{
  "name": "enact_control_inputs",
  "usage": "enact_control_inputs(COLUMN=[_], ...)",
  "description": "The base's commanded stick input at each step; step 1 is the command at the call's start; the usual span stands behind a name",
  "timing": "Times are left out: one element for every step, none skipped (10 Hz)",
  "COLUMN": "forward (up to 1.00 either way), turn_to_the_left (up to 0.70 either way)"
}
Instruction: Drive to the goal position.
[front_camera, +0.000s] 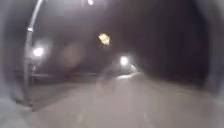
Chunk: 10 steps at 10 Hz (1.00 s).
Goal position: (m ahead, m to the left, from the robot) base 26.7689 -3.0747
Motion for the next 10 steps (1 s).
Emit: enact_control_inputs(forward=[1.0,1.0,1.0,1.0,1.0,1.0,1.0,1.0,1.0,1.0], turn_to_the_left=[0.0,0.0,0.0,0.0,0.0,0.0,0.0,-0.04,-0.05,-0.05])
